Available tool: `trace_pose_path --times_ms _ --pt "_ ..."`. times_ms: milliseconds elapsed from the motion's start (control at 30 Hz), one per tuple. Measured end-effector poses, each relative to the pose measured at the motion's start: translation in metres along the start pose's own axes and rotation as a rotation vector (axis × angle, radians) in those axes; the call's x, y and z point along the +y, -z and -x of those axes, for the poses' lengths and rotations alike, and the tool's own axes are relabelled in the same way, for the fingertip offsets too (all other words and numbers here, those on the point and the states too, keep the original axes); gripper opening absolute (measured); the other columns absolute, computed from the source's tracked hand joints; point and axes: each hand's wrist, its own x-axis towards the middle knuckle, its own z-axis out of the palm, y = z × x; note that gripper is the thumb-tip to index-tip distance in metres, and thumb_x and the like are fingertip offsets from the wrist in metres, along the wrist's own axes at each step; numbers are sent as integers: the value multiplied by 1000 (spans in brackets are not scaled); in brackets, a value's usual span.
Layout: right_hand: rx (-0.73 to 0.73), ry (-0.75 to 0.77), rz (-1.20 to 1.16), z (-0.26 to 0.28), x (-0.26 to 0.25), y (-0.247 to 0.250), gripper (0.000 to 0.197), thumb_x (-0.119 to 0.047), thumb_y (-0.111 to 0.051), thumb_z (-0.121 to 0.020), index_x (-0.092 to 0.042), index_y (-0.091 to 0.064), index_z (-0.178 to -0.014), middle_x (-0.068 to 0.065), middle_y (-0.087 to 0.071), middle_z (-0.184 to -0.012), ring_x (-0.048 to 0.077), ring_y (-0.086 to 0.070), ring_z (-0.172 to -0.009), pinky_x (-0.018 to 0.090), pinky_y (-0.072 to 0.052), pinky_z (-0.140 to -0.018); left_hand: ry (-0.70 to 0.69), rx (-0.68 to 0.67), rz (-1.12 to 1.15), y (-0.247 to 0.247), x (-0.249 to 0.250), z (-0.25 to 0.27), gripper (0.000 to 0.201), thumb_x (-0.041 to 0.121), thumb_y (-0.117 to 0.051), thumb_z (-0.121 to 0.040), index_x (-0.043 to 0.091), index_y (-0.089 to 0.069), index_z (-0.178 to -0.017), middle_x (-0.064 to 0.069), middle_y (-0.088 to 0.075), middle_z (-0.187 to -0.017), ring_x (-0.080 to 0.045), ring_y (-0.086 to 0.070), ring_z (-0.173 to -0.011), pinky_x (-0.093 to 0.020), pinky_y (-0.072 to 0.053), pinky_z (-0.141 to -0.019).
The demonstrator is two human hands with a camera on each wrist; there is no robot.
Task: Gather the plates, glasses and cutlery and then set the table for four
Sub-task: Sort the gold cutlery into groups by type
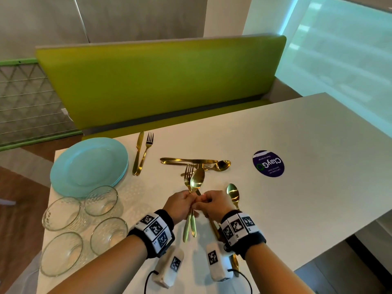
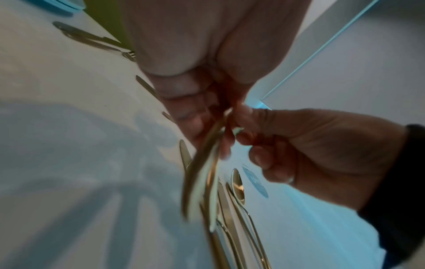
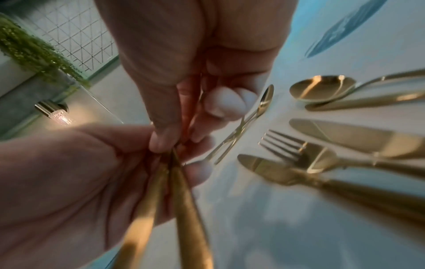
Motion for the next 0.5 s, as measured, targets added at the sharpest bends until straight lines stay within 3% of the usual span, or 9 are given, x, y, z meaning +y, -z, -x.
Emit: trace_pose_path --times_ms 100,200,267,400,500 --pt "126 -50 226 -2 14 13 17 -24 -71 -79 -15 -66 -93 -9 -55 -74 8 -56 -74 18 -49 -68 -10 66 -3 1 0 -3 28 21 -35 -99 13 -54 -79 -5 -66 -75 -19 -60 -57 -26 -48 -58" --pt "68 -179 466 1 32 9 27 -25 -67 -82 -10 -64 -104 2 -64 -97 16 -61 -93 26 -53 -85 -16 90 -43 3 -2 -4 29 23 -33 -99 13 -53 -81 -3 -64 -72 -18 -59 -59 -28 -47 -65" --pt "52 -219 516 1 41 2 29 -28 -65 -83 -10 -64 -106 5 -66 -105 18 -64 -97 27 -53 -86 -25 93 -80 2 -3 -3 30 24 -32 -100 16 -52 -79 -1 -63 -70 -16 -58 -60 -27 -47 -65" --pt "94 -267 504 4 47 -1 26 -26 -57 -90 -7 -62 -106 5 -63 -93 17 -61 -86 25 -51 -84 -30 89 -94 -1 -5 2 31 26 -31 -100 17 -52 -79 -1 -60 -69 -15 -57 -62 -26 -46 -65" --pt "90 -275 485 6 49 -4 31 -27 -52 -92 -5 -59 -114 7 -63 -97 17 -61 -87 25 -49 -82 -37 80 -97 -3 -7 5 31 27 -31 -100 19 -51 -78 0 -59 -69 -15 -57 -63 -28 -46 -68"
